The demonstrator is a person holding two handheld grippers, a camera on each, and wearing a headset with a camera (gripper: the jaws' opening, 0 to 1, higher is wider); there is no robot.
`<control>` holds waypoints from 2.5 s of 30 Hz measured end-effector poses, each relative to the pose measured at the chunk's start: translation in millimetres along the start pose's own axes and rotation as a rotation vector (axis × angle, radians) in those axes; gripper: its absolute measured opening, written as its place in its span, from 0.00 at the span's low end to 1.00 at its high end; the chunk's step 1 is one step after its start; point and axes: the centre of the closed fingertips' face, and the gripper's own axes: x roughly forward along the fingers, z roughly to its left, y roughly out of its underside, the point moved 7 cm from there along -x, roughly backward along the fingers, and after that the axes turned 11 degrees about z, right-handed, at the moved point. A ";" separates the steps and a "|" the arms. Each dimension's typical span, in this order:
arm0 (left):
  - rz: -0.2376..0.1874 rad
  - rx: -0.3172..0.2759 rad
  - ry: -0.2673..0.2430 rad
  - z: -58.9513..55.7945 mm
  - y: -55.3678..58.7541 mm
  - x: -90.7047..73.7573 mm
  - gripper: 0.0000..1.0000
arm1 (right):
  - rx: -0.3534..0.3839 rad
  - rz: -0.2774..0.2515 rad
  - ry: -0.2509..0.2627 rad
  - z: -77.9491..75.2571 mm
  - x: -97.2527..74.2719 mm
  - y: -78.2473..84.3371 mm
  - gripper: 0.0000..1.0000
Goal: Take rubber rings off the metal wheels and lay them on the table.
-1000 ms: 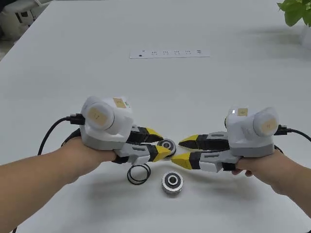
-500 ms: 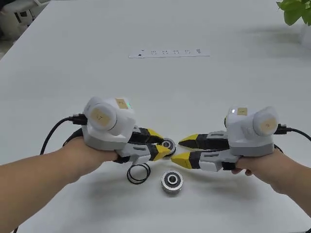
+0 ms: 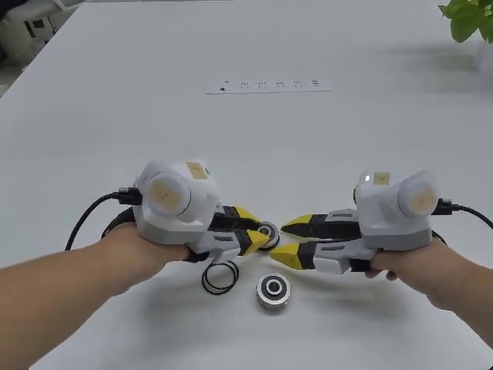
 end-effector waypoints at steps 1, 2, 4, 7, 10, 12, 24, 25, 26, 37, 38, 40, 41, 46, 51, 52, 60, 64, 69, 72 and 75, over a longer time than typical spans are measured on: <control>-0.001 -0.002 -0.002 -0.1 0.1 0.0 0.14 | 0.000 -0.001 0.000 0.1 0.2 -0.4 0.28; -0.004 -0.005 -0.004 -0.3 0.2 0.1 0.14 | 0.000 -0.003 0.001 0.2 0.5 -0.7 0.28; -0.006 -0.008 -0.007 -0.5 0.4 0.2 0.14 | -0.001 -0.005 0.003 0.2 1.0 -1.5 0.28; -0.008 -0.011 -0.010 -0.5 0.6 0.3 0.13 | -0.001 -0.004 0.001 1.1 2.0 -2.4 0.27; -0.008 -0.013 -0.013 -0.7 0.6 0.4 0.13 | -0.002 -0.002 0.004 1.5 3.3 -2.6 0.26; -0.009 -0.014 -0.014 -0.5 0.5 0.6 0.13 | -0.005 0.003 0.007 1.3 4.5 -2.3 0.26; -0.007 -0.020 -0.025 -1.8 0.8 0.9 0.13 | 0.001 -0.011 0.023 1.2 6.1 -4.2 0.23; -0.007 -0.020 -0.026 -1.9 0.9 0.8 0.13 | 0.001 -0.011 0.024 1.2 6.5 -4.2 0.23; -0.006 -0.019 -0.027 -2.1 0.9 0.8 0.13 | -0.001 -0.010 0.026 1.0 6.8 -4.1 0.23; -0.007 -0.017 -0.027 -2.5 1.1 0.4 0.13 | -0.015 0.005 0.031 0.3 8.2 -2.6 0.23; -0.007 -0.018 -0.028 -2.5 1.1 0.4 0.13 | -0.016 0.005 0.030 0.1 8.2 -2.6 0.23; -0.008 -0.021 -0.027 -2.5 1.2 0.3 0.13 | -0.014 0.006 0.030 0.2 8.2 -2.5 0.23; -0.008 -0.020 -0.027 -2.5 1.2 0.3 0.13 | -0.013 0.006 0.029 0.2 8.2 -2.5 0.23; -0.009 -0.018 -0.028 -2.8 1.0 0.0 0.13 | 0.001 0.014 0.021 -0.4 6.5 -0.6 0.20; -0.009 -0.021 -0.029 -3.1 1.0 0.0 0.13 | 0.025 0.018 0.017 -2.1 3.5 2.7 0.15; -0.009 -0.022 -0.029 -3.1 1.0 0.0 0.13 | 0.030 0.019 0.016 -2.5 3.4 3.1 0.15; -0.007 -0.024 -0.033 -3.6 0.8 0.3 0.13 | 0.042 0.022 0.013 -2.4 2.1 3.4 0.10; -0.006 -0.024 -0.035 -3.8 0.8 0.4 0.13 | 0.048 0.023 0.011 -2.1 1.9 3.9 0.07; -0.005 -0.026 -0.037 -3.7 0.8 0.5 0.13 | 0.067 0.021 0.005 -1.2 1.8 4.3 0.04; -0.005 -0.025 -0.038 -3.8 0.9 0.5 0.13 | 0.078 0.023 0.001 -1.2 1.5 4.4 0.03; -0.004 -0.023 -0.039 -4.0 1.1 0.4 0.13 | 0.087 0.023 0.001 -1.3 0.9 4.8 0.02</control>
